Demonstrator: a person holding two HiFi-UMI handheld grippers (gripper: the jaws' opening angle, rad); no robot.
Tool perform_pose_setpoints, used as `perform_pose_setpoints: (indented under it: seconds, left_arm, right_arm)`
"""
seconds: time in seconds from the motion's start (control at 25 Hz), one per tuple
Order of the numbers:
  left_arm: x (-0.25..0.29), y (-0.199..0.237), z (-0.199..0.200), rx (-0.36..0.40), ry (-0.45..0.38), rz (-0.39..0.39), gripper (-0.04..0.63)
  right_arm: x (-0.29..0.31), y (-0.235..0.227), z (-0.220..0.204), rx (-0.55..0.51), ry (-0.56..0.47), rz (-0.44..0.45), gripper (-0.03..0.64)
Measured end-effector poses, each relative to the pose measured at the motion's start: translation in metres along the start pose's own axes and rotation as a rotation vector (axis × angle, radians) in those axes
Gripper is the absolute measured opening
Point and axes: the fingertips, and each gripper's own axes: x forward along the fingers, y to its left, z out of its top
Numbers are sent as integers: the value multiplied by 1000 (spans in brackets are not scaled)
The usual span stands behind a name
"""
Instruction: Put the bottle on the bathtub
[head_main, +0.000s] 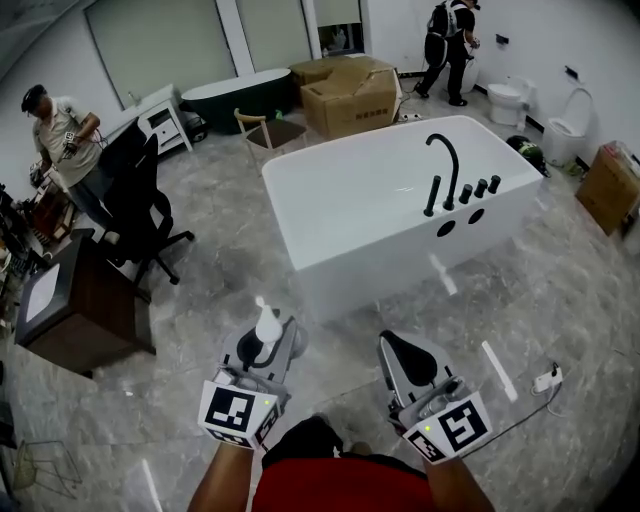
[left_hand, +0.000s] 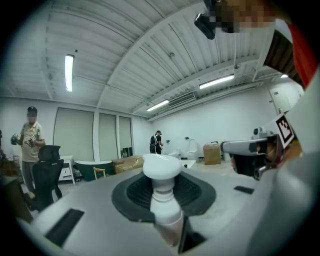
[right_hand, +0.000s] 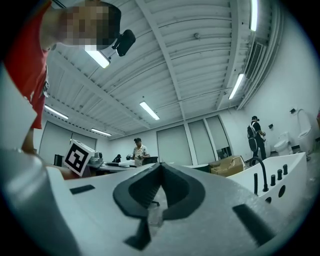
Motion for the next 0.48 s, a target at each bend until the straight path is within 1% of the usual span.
perform_pose_setpoints:
  seconds: [0.12,0.24,0.48]
  left_arm:
    - [22,10,-11,-9,10,8,86]
    - [56,26,-29,-3,-5,5,86]
    - [138,72,-68,-23,-5,-9,86]
  right_arm:
    - [11,-12,-6,-1,12,-3,3]
    - [30,-29,-19,-5,31,-7,3]
    - [93,-77,-52,-15,92,-38,3]
